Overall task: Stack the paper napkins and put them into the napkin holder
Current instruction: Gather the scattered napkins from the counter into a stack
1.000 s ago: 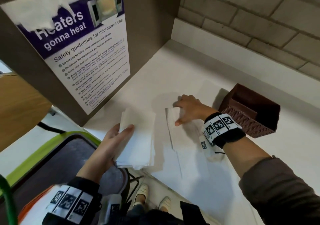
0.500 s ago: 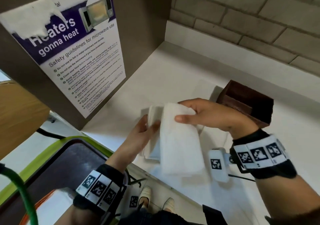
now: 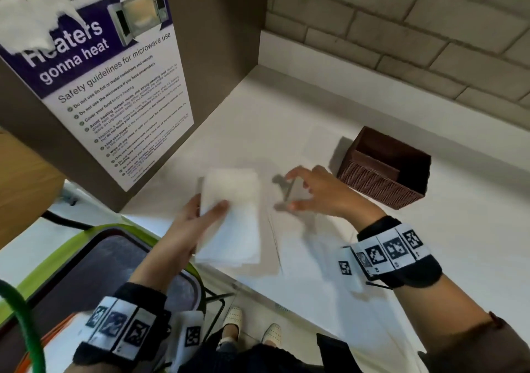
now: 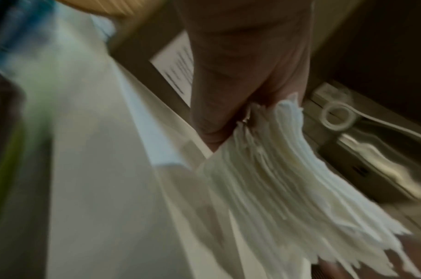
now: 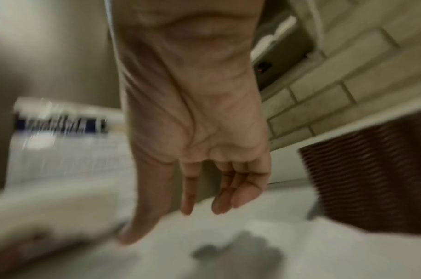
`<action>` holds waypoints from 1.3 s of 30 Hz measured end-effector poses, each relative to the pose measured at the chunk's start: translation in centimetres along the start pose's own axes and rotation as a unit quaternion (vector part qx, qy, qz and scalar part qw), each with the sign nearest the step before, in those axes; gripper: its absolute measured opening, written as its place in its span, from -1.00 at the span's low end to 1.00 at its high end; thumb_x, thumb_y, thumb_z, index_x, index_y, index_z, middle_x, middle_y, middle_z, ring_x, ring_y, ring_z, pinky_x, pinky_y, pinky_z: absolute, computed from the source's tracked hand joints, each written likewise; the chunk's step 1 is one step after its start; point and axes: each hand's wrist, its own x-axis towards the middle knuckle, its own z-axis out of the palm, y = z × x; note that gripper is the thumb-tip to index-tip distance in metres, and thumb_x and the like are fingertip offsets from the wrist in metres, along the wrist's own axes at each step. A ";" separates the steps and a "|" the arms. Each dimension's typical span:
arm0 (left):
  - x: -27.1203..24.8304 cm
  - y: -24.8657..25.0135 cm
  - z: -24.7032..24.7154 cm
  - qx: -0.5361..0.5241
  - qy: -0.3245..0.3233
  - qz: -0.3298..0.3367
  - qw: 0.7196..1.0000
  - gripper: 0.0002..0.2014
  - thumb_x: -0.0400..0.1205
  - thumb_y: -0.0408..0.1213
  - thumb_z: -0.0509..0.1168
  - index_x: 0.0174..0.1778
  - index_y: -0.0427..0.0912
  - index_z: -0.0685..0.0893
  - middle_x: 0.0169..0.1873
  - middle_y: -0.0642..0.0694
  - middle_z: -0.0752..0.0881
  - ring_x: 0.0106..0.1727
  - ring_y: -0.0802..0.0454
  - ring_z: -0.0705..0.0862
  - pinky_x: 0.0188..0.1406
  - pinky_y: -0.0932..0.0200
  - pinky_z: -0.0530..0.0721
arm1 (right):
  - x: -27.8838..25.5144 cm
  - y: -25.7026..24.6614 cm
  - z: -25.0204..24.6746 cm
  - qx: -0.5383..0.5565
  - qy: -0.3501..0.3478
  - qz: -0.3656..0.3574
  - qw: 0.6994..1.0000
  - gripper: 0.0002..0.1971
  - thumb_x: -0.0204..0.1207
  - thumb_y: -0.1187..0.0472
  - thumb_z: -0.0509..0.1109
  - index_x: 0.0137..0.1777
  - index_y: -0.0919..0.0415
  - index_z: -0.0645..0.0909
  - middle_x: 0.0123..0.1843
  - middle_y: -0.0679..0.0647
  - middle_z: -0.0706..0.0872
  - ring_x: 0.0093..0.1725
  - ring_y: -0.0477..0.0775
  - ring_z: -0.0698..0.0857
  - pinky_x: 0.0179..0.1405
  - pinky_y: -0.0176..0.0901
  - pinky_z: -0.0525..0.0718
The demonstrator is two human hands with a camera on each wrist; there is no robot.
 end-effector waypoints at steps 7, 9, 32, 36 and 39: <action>-0.1 -0.5 -2.7 -0.025 0.026 -0.007 0.999 -0.14 0.04 0.27 0.61 0.25 -0.02 0.66 0.03 -0.14 0.84 0.03 -0.17 0.82 -0.17 0.02 0.78 | 0.6 1.2 4.5 -0.182 -0.038 -0.009 0.983 -0.17 0.08 -0.12 0.66 0.36 -0.16 0.36 0.22 0.03 0.29 0.27 0.13 0.26 0.14 -0.03 0.30; -0.2 -0.4 -2.1 -0.030 0.025 -0.013 0.999 -0.24 0.14 0.19 0.57 0.25 -0.05 0.66 0.02 -0.14 0.84 0.05 -0.19 0.81 -0.19 0.04 0.77 | 0.9 1.1 4.6 -0.202 -0.033 -0.029 0.978 -0.30 0.05 -0.15 0.66 0.18 -0.08 0.44 0.12 -0.05 0.29 0.18 0.07 0.28 0.02 -0.06 0.26; 2.4 0.0 2.8 -0.018 -0.053 -0.014 0.998 -0.68 0.67 -0.27 0.28 0.35 -0.19 0.67 0.18 -0.06 0.82 0.10 0.24 0.78 0.11 0.27 0.57 | -8.4 12.9 -4.7 0.012 0.034 0.196 0.980 -0.59 0.53 0.06 0.43 0.36 0.11 0.57 0.23 0.04 0.64 0.35 0.15 0.60 0.13 -0.18 0.46; 2.7 -0.1 4.2 -0.016 -0.047 -0.022 0.999 -0.71 0.64 -0.21 0.32 0.27 -0.12 0.71 0.07 0.00 0.86 0.05 0.14 0.81 0.19 0.09 0.62 | -6.9 14.0 -3.9 0.044 0.017 0.200 0.979 -0.47 0.57 0.08 0.39 0.52 0.16 0.43 0.45 0.09 0.54 0.47 0.14 0.49 0.21 -0.20 0.40; 2.9 -0.3 4.8 -0.014 -0.039 -0.025 0.999 -0.71 0.62 -0.18 0.34 0.25 -0.10 0.72 0.05 -0.01 0.87 0.07 0.11 0.82 0.09 0.11 0.63 | -6.7 15.2 -4.3 0.113 0.017 0.201 0.973 -0.63 0.55 0.08 0.43 0.32 0.15 0.62 0.27 0.00 0.67 0.32 0.07 0.61 0.22 -0.14 0.53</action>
